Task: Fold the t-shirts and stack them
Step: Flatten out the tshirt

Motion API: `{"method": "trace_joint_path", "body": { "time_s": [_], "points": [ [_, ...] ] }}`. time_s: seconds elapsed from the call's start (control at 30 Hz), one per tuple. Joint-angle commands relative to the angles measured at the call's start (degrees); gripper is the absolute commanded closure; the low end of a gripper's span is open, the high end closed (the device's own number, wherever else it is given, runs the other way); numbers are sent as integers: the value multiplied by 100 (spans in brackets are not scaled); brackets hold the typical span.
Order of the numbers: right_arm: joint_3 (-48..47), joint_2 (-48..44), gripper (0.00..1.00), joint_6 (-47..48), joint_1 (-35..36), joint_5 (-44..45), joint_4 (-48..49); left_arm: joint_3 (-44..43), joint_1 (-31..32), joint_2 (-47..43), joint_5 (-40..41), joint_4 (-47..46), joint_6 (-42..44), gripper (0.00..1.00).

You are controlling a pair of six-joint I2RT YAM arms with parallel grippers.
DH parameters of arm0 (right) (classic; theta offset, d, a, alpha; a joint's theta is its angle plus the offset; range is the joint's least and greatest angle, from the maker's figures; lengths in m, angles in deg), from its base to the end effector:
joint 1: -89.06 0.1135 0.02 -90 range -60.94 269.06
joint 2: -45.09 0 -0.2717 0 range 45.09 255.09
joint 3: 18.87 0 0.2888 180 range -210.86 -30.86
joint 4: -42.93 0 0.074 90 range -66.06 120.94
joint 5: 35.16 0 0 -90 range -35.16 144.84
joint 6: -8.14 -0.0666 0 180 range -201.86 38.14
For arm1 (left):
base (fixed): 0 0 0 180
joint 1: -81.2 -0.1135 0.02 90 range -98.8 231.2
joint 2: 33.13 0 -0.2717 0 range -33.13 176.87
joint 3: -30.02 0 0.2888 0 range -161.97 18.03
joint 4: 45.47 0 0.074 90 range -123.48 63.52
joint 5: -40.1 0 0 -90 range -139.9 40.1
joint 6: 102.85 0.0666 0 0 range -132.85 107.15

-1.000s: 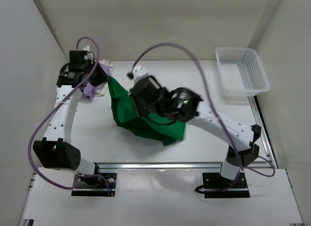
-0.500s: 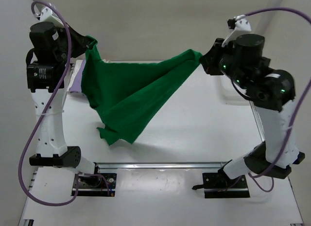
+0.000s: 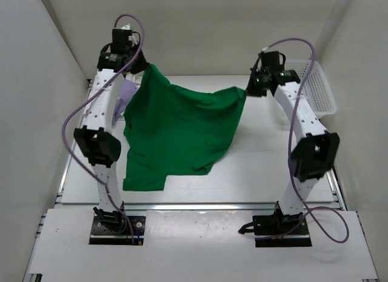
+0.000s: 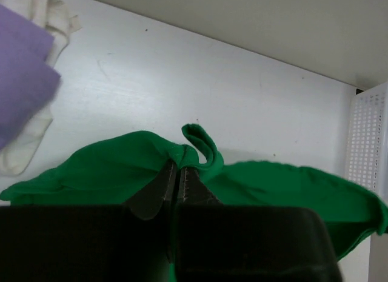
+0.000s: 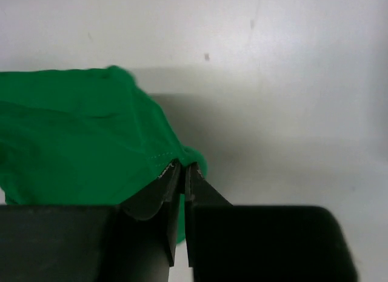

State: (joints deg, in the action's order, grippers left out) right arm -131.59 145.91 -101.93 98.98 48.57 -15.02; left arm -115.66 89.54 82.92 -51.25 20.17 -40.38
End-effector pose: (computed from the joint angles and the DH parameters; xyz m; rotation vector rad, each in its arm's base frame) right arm 0.4429 0.0848 0.3390 0.1595 2.3963 0.3777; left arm 0.4985 -0.0747 0.4177 -0.3576 2.1956 -0.3739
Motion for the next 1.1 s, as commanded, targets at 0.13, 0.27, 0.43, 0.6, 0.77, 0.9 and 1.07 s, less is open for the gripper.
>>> {"method": "trace_joint_path", "body": {
  "time_s": [0.13, 0.27, 0.43, 0.6, 0.77, 0.9, 1.07],
  "points": [
    [-3645, 1466, 60, 39, -209, -5, -387, -1001, -227, 805, -14, -935, -350, 33],
    [-2063, 434, 53, 258, -121, 11, -187, 22, -315, 79, 20, -662, -69, 2],
    [577, -1273, 100, 495, 149, -587, 480, 2683, -43, -1715, -261, -1058, 134, 60],
    [2362, -2075, 100, 663, 1670, -236, 491, 5541, 54, -3542, -516, -1181, -200, 100],
    [3146, -1838, 97, 259, 2865, -173, 1271, 7247, 362, -4923, -462, -970, -402, 100],
    [3165, -1347, 72, 188, 3402, -87, 1887, 8462, 116, -5942, -946, -997, -552, 100],
    [2875, -573, 54, 425, 3824, 485, 1730, 8790, 107, -6796, -982, -970, -464, 99]
  ]
}}
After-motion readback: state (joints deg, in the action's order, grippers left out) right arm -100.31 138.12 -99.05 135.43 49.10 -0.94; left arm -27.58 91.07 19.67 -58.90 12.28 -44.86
